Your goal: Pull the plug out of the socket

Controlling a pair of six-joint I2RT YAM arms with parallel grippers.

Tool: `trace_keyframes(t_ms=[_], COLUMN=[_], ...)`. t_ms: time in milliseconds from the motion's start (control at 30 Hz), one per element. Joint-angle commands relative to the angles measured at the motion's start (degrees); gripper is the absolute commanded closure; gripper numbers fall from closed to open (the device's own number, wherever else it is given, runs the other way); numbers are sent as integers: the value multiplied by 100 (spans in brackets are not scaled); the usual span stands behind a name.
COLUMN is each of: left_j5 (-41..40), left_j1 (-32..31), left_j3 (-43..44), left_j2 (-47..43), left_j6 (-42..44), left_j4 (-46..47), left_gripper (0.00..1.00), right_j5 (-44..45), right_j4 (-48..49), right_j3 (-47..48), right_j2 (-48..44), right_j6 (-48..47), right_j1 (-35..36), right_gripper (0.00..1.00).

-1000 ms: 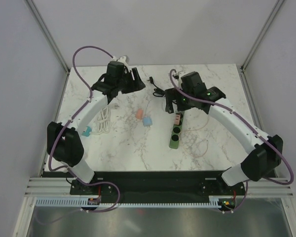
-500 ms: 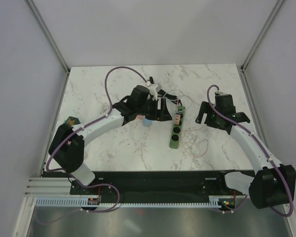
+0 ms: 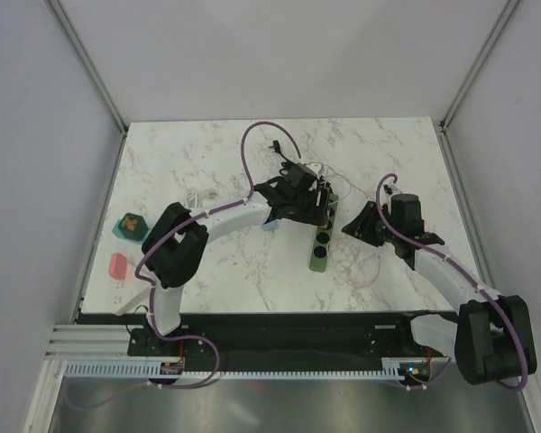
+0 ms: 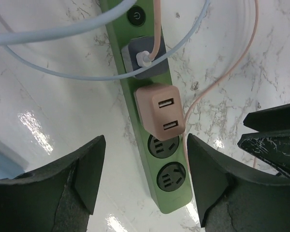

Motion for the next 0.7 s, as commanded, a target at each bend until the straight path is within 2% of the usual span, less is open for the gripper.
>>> trace_keyframes(t_ms=[0,233,400,533,567,667], left_j5=[-224,-224,-206,-171,-162,-171], left_j1=[-57,-66,-66,-66,-66,-66], left_j3=[403,650,781,913,931,913], left_j2=[141,484,660,800,801,818], left_j6=[221,213,213,274,292,353], left_j4=[-54,-98,-125,-186,-204,-239], left_gripper=[26,26,32,49,58,70], right_j5=[-463,-860,-921,-1070,-1123,-1159], right_j4=[1101,1743,1963,2156,2235,2411], right_j3=[-44,97,123,158,167,185], right_j2=[324,1098,1432,1687,1731,1951], right_j6=[129,156,130,156,156,200], right_j1=[-19,-10,-10,-10,-10,-19], right_gripper=[52,53,54,54,54,54])
